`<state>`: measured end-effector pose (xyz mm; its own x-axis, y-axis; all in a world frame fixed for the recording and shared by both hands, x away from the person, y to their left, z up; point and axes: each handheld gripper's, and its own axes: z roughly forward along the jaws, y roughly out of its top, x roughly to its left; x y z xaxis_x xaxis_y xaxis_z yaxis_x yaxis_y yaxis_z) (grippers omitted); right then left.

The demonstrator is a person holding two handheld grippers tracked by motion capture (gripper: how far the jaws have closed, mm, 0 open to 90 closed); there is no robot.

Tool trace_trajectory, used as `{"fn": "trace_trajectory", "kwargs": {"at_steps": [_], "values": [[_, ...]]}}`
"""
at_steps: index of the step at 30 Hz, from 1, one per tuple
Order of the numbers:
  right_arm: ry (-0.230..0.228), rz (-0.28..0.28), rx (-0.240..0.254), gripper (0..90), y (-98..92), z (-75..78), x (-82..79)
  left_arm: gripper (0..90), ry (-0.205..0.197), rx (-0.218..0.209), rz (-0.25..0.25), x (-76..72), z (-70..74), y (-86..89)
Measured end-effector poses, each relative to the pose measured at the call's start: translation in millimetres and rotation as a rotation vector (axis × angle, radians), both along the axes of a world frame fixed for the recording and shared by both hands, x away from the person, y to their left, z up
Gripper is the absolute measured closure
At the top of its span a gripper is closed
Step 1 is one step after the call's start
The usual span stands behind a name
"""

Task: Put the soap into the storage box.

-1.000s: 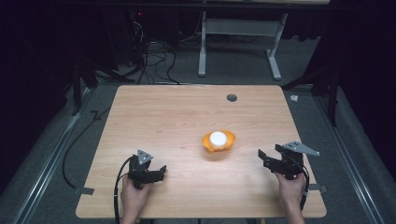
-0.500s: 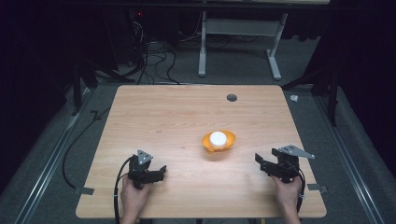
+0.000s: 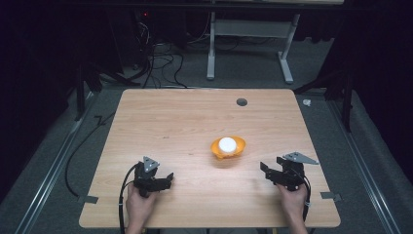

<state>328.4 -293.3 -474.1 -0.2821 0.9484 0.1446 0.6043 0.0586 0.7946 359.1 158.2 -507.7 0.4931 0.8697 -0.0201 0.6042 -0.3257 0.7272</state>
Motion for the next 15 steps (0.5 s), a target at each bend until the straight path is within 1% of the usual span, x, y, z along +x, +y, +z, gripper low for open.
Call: {"fn": "trace_trajectory", "kwargs": {"at_steps": [3, 4, 7, 9, 15], "values": [[0.006, 0.006, -0.005, 26.8, 2.8, -2.7, 1.0, 14.8, 0.0, 0.0, 0.0, 0.0, 0.0, 0.0], [0.02, 0.012, -0.014, 26.9, 5.4, -6.5, 3.3, 14.8, 0.0, 0.0, 0.0, 0.0, 0.0, 0.0], [0.03, 0.015, -0.02, 26.8, 7.1, -9.2, 4.8, 14.8, 0.0, 0.0, 0.002, 0.0, 0.0, 0.1], [0.028, 0.021, -0.039, 26.8, 8.8, -10.0, 4.6, 14.8, 0.001, 0.0, 0.002, 0.0, 0.0, 0.1], [0.041, 0.024, -0.052, 26.7, 14.2, -15.8, 5.8, 14.8, 0.001, 0.0, 0.003, 0.1, 0.0, 0.0]]}}
